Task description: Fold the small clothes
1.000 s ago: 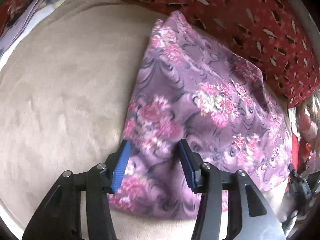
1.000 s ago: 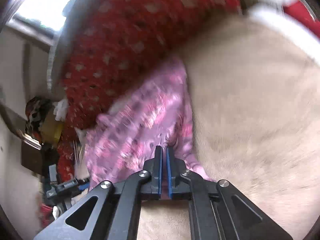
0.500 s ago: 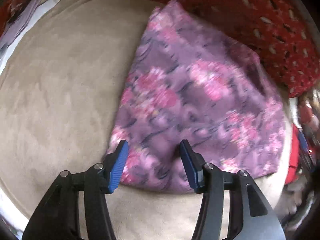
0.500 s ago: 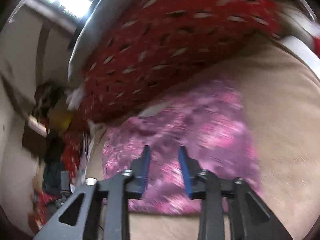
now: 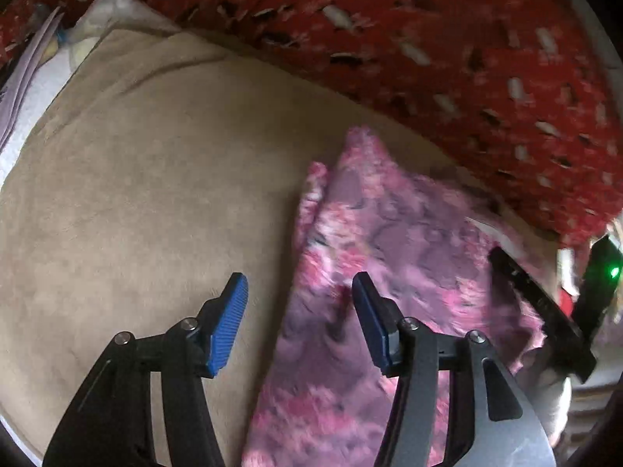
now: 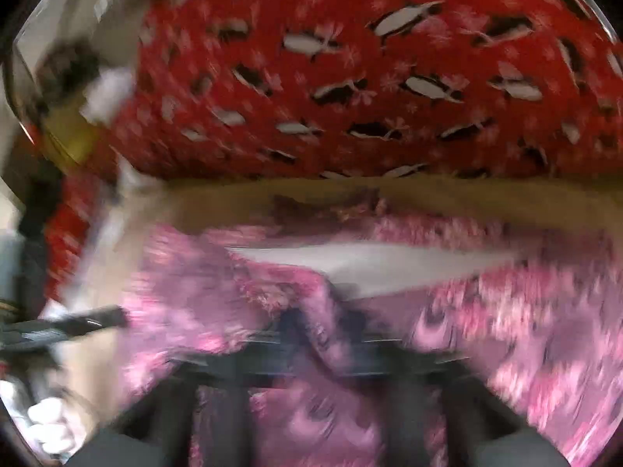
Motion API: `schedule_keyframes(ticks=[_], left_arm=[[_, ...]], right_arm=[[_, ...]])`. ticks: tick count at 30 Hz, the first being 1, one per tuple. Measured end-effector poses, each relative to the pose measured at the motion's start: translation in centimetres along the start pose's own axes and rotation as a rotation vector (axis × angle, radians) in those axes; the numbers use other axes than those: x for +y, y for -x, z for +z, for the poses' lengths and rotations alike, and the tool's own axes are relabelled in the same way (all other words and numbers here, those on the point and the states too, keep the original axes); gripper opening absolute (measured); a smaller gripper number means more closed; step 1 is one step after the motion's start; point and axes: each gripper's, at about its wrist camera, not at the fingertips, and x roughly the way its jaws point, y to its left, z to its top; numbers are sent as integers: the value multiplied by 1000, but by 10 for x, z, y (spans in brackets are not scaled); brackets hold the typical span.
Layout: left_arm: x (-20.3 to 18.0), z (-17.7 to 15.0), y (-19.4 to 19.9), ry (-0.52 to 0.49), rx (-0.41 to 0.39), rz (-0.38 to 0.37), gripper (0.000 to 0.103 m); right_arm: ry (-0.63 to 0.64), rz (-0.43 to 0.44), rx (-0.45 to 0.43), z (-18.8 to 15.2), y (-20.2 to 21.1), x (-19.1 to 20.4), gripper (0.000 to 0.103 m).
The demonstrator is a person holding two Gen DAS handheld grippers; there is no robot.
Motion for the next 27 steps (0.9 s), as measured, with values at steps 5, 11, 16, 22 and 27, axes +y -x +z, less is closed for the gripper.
schedule_keyframes(ticks=[5, 11, 16, 22, 27], left_arm=[[6, 5, -17, -7, 76, -38, 55], [13, 18, -12, 2, 77, -118, 55], [6, 12, -18, 69, 75, -50, 55], [1, 16, -14, 24, -25, 103, 43], [-5, 12, -5, -13, -25, 142, 43]], right_arm=[[-200, 151, -20, 8, 2, -35, 9], [-364, -106, -166, 6, 81, -144, 54], [-513, -144, -64, -15, 81, -212, 54], [-450, 49, -293, -32, 114, -216, 5], [-528, -21, -122, -50, 93, -242, 8]])
